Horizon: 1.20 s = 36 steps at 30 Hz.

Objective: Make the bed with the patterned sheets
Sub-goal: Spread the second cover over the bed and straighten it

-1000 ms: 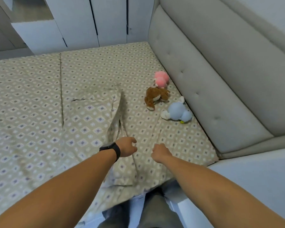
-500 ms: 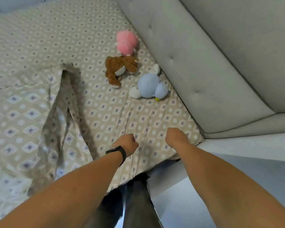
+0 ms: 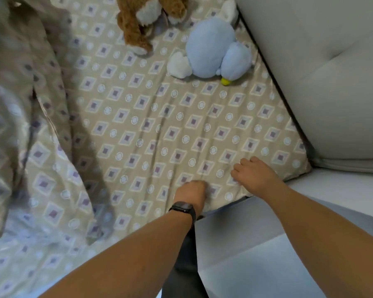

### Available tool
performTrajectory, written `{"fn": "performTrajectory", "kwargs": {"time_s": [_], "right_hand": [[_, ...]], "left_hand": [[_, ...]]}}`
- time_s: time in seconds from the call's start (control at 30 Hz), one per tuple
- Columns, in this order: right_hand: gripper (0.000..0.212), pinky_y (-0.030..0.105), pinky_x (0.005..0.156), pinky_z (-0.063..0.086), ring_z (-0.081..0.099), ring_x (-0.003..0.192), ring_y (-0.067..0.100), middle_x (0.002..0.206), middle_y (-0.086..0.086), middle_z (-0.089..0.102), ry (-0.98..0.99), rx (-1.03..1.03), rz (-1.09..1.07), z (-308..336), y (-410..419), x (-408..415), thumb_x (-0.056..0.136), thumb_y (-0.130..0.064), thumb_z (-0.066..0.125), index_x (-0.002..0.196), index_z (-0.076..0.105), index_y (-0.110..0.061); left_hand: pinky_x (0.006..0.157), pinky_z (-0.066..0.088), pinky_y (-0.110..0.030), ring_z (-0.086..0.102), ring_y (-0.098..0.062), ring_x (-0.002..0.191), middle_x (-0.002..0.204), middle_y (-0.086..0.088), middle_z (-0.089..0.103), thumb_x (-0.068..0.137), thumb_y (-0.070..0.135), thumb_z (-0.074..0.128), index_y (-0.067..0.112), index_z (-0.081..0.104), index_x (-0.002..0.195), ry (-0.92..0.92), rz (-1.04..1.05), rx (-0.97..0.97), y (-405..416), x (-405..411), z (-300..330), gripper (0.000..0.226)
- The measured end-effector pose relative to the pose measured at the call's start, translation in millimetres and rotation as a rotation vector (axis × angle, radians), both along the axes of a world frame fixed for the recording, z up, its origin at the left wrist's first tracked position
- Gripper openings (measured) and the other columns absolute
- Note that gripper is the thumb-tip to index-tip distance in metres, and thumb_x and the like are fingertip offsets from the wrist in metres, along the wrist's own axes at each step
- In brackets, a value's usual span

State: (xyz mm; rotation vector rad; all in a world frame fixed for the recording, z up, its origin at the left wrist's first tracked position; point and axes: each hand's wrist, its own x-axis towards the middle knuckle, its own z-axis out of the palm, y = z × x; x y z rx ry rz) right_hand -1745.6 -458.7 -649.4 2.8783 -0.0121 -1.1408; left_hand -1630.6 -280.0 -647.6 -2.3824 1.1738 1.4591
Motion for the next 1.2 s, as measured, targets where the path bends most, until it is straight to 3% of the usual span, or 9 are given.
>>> {"fn": "performTrajectory", "kwargs": {"time_s": [0.17,0.33,0.47,0.6,0.67,0.77,0.87,1.0,1.2], "right_hand": [[0.027,0.037,0.058,0.044,0.060,0.067,0.026,0.066,0.001,0.058,-0.150,0.055,0.055,1,-10,-7,0.049,-0.002,0.079,0.067,0.066,-0.018],[0.032,0.037,0.090,0.034,0.048,0.118,0.024,0.118,-0.001,0.058,0.105,0.013,-0.011,14,-29,-31,0.092,-0.007,0.051,0.118,0.058,-0.022],[0.020,0.036,0.084,0.032,0.049,0.117,0.022,0.119,-0.002,0.058,0.096,0.064,-0.170,13,-25,-36,0.100,-0.016,0.048,0.115,0.057,-0.025],[0.016,0.038,0.077,0.044,0.057,0.097,0.028,0.103,0.000,0.058,-0.253,0.206,-0.940,3,-19,-51,0.102,-0.037,0.050,0.095,0.054,-0.023],[0.019,0.042,0.083,0.048,0.057,0.107,0.034,0.119,0.008,0.057,-0.439,0.085,-1.398,2,-26,-54,0.101,-0.032,0.052,0.112,0.056,-0.016],[0.050,0.047,0.092,0.049,0.055,0.123,0.041,0.140,0.021,0.051,-0.327,-0.033,-1.814,-1,-44,-51,0.099,-0.030,0.063,0.136,0.045,-0.002],[0.037,0.042,0.091,0.051,0.058,0.121,0.040,0.132,0.023,0.059,-0.221,-0.069,-1.786,-5,-60,-49,0.100,-0.021,0.060,0.128,0.057,0.002],[0.028,0.040,0.094,0.050,0.056,0.125,0.038,0.132,0.021,0.061,-0.109,-0.064,-1.606,-3,-66,-49,0.101,-0.012,0.053,0.125,0.060,0.001],[0.040,0.042,0.088,0.048,0.056,0.123,0.040,0.137,0.023,0.056,-0.223,-0.219,-1.702,-8,-76,-66,0.106,-0.025,0.038,0.138,0.046,-0.001]], "left_hand": [[0.083,0.046,-0.036,0.062,-0.034,0.110,0.120,-0.012,0.064,0.096,0.012,0.054,0.020,0.057,0.104,0.052,-0.110,0.015,-12,6,9,0.012],[0.069,0.042,-0.034,0.061,-0.032,0.088,0.095,-0.007,0.060,0.097,0.036,0.060,0.021,0.047,0.089,0.167,-0.143,-0.055,-22,-20,15,0.022],[0.075,0.043,-0.032,0.064,-0.031,0.105,0.117,-0.006,0.064,0.095,0.032,0.061,0.025,0.053,0.096,0.205,-0.160,-0.053,-35,-28,0,0.011],[0.078,0.046,-0.032,0.064,-0.029,0.103,0.120,-0.003,0.065,0.094,0.035,0.055,0.024,0.058,0.102,0.177,-0.220,-0.088,-35,-22,-3,0.014],[0.074,0.042,-0.033,0.062,-0.031,0.103,0.122,-0.004,0.062,0.096,0.034,0.051,0.023,0.056,0.113,0.122,-0.309,-0.147,-43,-20,0,0.021],[0.090,0.041,-0.038,0.051,-0.030,0.119,0.138,-0.004,0.047,0.092,0.036,0.058,0.022,0.044,0.136,-0.048,-0.430,-0.353,-75,-15,-4,0.048],[0.109,0.034,-0.043,0.033,-0.033,0.137,0.151,-0.005,0.030,0.083,0.050,0.069,0.024,0.030,0.147,-0.236,-0.549,-0.478,-120,-1,-12,0.079],[0.124,0.010,-0.053,-0.006,-0.040,0.153,0.167,-0.007,-0.010,0.064,0.076,0.076,0.027,-0.015,0.159,-0.353,-0.699,-0.260,-156,14,-26,0.140],[0.123,0.000,-0.058,-0.024,-0.043,0.150,0.163,-0.011,-0.031,0.062,0.070,0.082,0.030,-0.038,0.149,-0.368,-0.669,-0.187,-161,2,-35,0.154]]}}
